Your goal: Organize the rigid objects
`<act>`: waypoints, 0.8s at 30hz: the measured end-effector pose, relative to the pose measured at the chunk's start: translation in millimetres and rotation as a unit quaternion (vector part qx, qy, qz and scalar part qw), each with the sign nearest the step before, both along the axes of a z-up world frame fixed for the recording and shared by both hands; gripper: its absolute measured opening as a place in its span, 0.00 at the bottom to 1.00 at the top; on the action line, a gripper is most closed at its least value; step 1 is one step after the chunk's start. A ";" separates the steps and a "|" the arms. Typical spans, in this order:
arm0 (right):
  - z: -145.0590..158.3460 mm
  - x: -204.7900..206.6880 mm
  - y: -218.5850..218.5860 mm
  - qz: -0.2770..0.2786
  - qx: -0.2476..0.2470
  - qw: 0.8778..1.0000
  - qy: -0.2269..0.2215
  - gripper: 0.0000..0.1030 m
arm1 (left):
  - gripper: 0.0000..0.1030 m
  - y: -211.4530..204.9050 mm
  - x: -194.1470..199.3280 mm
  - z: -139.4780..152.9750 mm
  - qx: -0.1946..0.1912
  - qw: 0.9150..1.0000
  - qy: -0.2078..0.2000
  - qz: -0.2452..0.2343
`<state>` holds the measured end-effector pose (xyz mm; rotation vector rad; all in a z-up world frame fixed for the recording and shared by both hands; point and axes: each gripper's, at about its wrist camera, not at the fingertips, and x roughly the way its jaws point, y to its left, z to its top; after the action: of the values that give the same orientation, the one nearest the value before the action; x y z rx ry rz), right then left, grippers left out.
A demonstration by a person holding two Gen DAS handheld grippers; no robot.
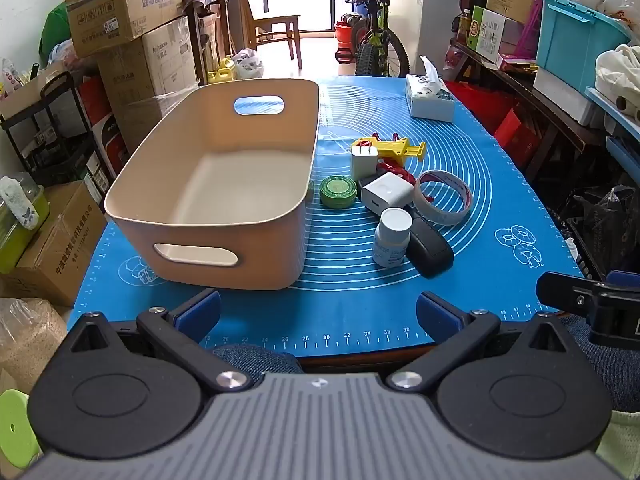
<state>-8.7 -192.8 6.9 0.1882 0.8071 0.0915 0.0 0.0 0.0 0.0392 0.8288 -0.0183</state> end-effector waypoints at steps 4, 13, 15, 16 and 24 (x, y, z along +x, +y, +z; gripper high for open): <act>-0.1 0.0 0.0 0.000 0.002 1.000 -0.001 0.98 | 1.00 -0.2 0.1 -0.1 0.002 1.000 0.000 0.000; -0.3 0.1 0.0 0.000 0.001 1.000 -0.001 0.98 | 1.00 -0.1 0.0 0.0 0.002 1.000 0.000 0.001; -0.3 0.1 -0.1 0.000 0.001 1.000 -0.001 0.98 | 1.00 0.1 -0.2 0.2 0.002 1.000 -0.001 0.001; -0.3 0.1 -0.1 0.000 0.001 1.000 -0.001 0.98 | 1.00 0.1 -0.2 0.2 0.002 1.000 -0.001 0.001; -0.1 0.0 -0.1 0.000 0.001 1.000 -0.001 0.98 | 1.00 -0.3 -0.1 0.1 0.003 1.000 -0.001 0.001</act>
<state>-8.7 -192.9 6.8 0.1905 0.8058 0.0924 -0.1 -0.3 0.1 0.0443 0.8266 -0.0142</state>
